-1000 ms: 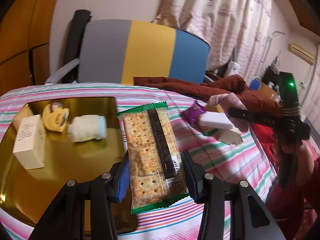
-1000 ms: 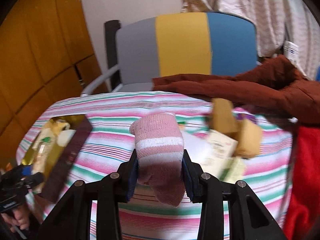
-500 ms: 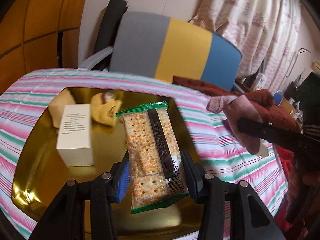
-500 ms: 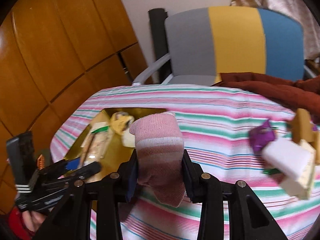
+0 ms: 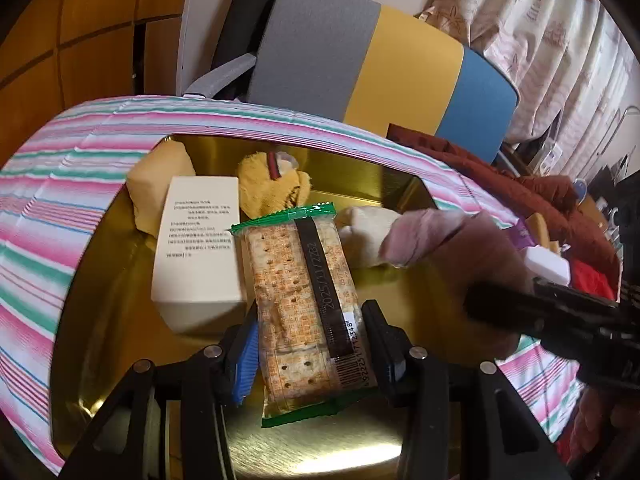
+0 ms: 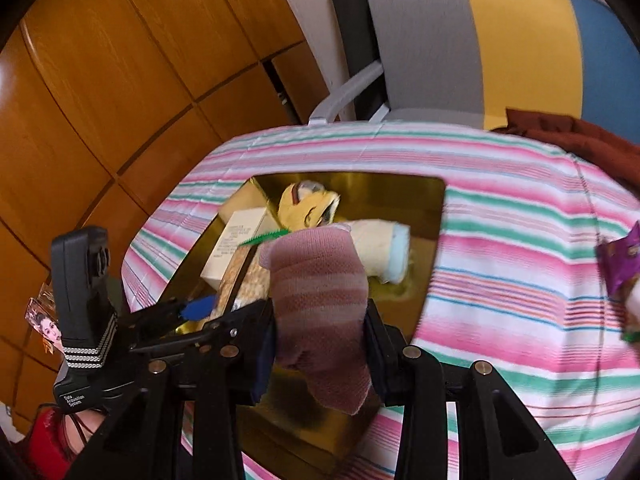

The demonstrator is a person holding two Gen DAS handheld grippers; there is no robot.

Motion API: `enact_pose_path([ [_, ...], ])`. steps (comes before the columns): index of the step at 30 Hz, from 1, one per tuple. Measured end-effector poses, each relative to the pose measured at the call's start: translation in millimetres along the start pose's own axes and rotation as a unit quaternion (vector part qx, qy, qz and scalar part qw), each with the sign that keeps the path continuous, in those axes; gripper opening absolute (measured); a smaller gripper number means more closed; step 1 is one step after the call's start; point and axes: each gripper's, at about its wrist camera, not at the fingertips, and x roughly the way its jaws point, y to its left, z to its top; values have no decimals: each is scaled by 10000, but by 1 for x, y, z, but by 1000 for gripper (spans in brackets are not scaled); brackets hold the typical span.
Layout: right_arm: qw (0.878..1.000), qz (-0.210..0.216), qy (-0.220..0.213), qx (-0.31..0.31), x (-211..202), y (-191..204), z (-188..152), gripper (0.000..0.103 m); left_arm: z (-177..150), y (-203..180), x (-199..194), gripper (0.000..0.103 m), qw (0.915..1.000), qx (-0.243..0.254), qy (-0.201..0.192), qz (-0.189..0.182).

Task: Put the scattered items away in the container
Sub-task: 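Carry the cracker packet and pink sock over the tray and release them, then move both grippers back toward the remaining items on the bed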

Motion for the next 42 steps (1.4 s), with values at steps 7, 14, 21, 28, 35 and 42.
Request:
enact_pose_path([
  [7, 9995, -83, 213, 230, 33, 6, 6, 41, 10, 9, 3, 48, 9989, 204, -12, 419],
  [14, 9977, -19, 300, 611, 59, 5, 16, 53, 10, 13, 6, 54, 9985, 247, 139, 468],
  [21, 9992, -41, -165, 374, 30, 12, 18, 66, 3, 15, -17, 54, 9992, -160, -233, 294],
  [28, 9992, -191, -328, 130, 8, 12, 8, 67, -7, 12, -35, 54, 9965, -516, -553, 346],
  [35, 9973, -470, -554, -60, -11, 11, -1, 67, -18, 6, -44, 55, 9948, -730, -642, 316],
  [42, 9925, -915, -762, -286, -41, -4, -7, 67, -20, -10, -50, 55, 9945, -634, -776, 299],
])
